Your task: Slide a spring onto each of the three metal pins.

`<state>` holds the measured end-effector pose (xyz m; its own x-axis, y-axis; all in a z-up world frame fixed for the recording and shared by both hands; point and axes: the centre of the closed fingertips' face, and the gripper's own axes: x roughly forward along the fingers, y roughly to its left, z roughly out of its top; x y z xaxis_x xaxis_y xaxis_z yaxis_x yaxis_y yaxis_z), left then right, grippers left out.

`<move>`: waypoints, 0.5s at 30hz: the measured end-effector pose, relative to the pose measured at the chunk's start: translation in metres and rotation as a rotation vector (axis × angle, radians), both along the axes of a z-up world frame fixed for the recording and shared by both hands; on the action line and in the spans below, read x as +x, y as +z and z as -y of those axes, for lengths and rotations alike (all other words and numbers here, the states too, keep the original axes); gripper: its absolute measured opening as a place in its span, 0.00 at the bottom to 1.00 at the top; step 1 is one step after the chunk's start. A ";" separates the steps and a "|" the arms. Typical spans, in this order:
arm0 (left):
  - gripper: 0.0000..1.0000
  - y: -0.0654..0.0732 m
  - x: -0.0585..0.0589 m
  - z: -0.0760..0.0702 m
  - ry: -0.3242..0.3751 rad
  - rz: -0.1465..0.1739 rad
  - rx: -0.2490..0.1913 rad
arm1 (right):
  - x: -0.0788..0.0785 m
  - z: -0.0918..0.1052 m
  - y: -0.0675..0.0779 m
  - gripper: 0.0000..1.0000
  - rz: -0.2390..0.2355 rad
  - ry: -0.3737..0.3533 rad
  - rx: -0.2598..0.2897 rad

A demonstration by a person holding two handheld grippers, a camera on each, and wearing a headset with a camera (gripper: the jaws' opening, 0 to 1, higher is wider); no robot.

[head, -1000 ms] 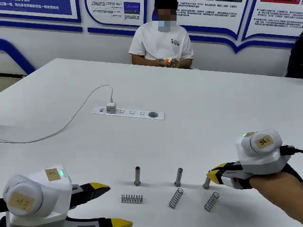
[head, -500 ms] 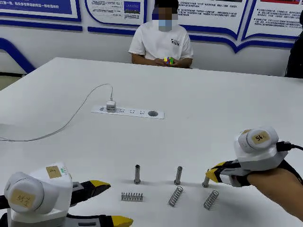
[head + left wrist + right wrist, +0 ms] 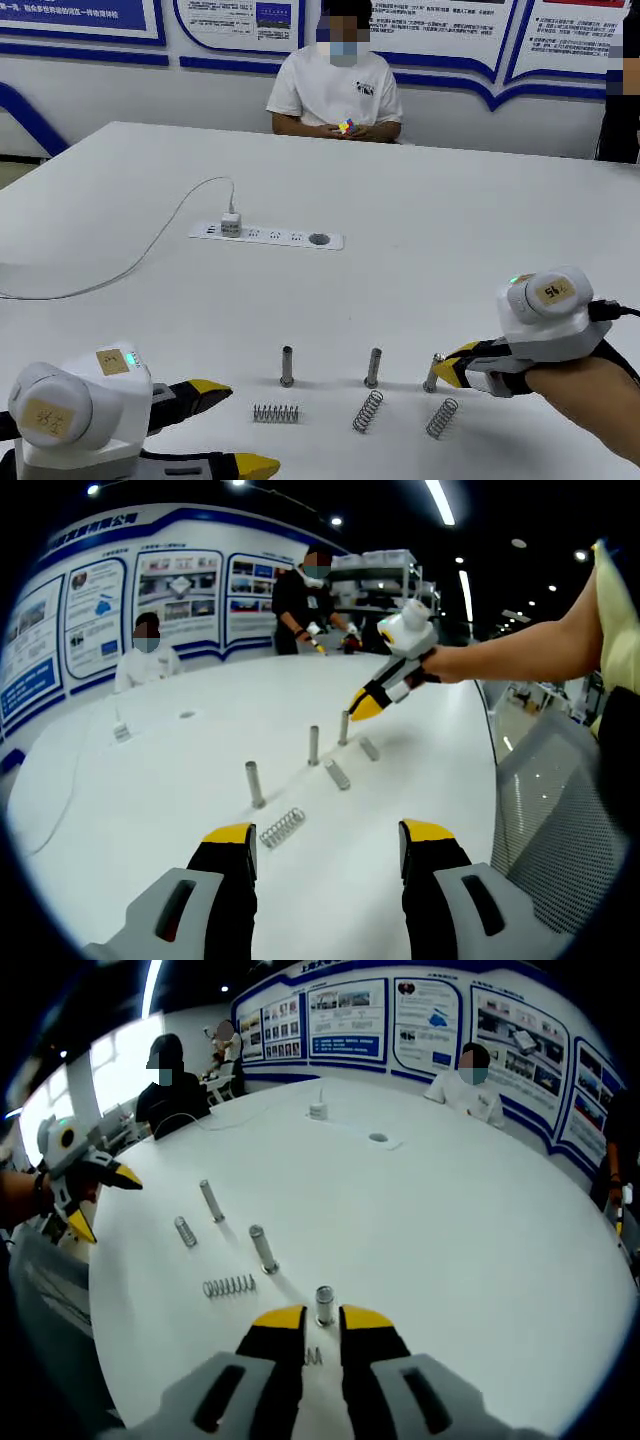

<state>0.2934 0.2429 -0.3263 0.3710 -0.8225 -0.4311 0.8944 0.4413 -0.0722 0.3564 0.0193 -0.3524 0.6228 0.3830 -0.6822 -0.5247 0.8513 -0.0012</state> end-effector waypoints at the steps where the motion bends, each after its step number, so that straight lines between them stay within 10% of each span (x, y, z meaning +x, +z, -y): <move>1: 0.59 0.000 0.000 0.000 0.000 0.000 0.000 | -0.001 0.001 0.000 0.14 0.001 0.002 -0.001; 15: 0.58 -0.001 -0.001 -0.002 0.011 -0.005 0.007 | -0.021 0.001 -0.009 0.17 -0.031 0.197 -0.035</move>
<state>0.2921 0.2445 -0.3277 0.3777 -0.8154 -0.4387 0.8894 0.4513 -0.0732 0.3349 0.0181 -0.3616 0.5169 0.4708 -0.7149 -0.6812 0.7320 -0.0105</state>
